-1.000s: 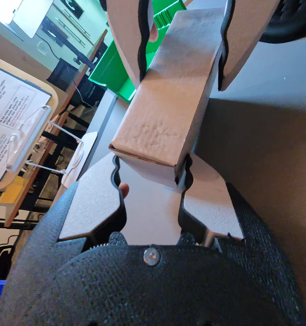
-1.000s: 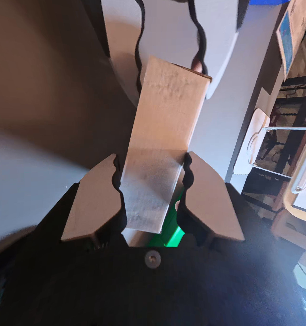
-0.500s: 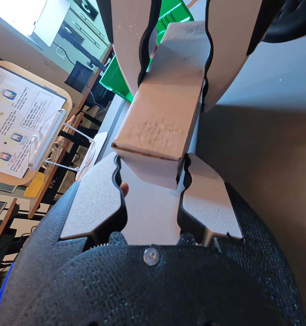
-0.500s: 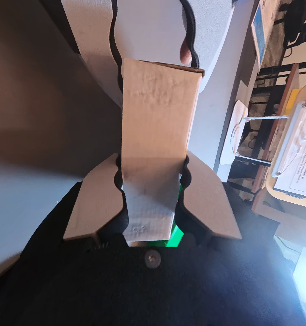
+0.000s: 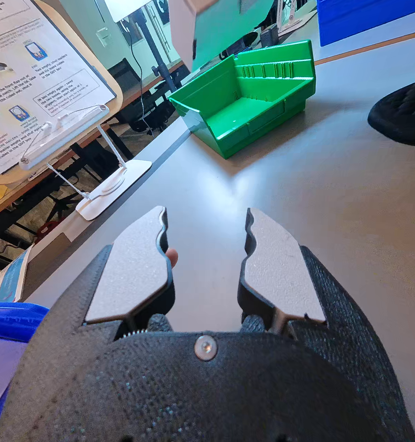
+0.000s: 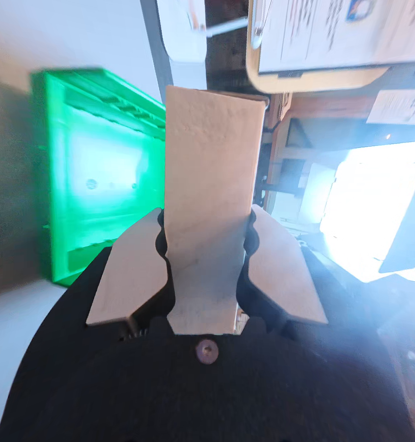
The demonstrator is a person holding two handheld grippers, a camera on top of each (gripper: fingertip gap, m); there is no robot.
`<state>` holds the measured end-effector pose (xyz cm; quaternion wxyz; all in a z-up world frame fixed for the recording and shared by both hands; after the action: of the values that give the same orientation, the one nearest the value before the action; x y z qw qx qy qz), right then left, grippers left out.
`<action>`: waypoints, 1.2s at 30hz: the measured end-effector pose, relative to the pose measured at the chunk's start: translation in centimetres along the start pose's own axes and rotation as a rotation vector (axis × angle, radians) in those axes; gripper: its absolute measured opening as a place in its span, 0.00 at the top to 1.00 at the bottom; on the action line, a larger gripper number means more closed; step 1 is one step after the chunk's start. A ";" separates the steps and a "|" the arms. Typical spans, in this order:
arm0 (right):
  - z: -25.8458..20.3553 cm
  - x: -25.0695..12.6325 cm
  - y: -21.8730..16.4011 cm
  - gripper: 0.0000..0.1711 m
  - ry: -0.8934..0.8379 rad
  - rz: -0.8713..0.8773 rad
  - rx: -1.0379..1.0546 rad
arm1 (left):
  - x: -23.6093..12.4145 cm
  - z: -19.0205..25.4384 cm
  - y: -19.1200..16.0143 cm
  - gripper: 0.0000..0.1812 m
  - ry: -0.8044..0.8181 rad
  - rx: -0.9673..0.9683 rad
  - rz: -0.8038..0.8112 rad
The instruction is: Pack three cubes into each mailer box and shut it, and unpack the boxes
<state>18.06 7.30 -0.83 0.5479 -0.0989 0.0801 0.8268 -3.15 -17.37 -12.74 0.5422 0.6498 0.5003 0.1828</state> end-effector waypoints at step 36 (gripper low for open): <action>-11.2 16.0 -3.9 0.52 0.343 -0.261 -0.072 | 0.7 -0.5 -1.9 0.70 -0.026 -0.072 -0.051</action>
<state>16.43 20.37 -15.80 0.6248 -0.2673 0.1292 0.7222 -4.06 -16.67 -14.50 0.5760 0.6194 0.5027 0.1784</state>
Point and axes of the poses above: each gripper's, where its closed fingertips meet, x out along the fingers, y out of its top, z = x × y across the jaws, the point moved 8 cm from there along -x, back along the fingers, and after that the axes turned 12 degrees about -y, right-handed, at the moved point
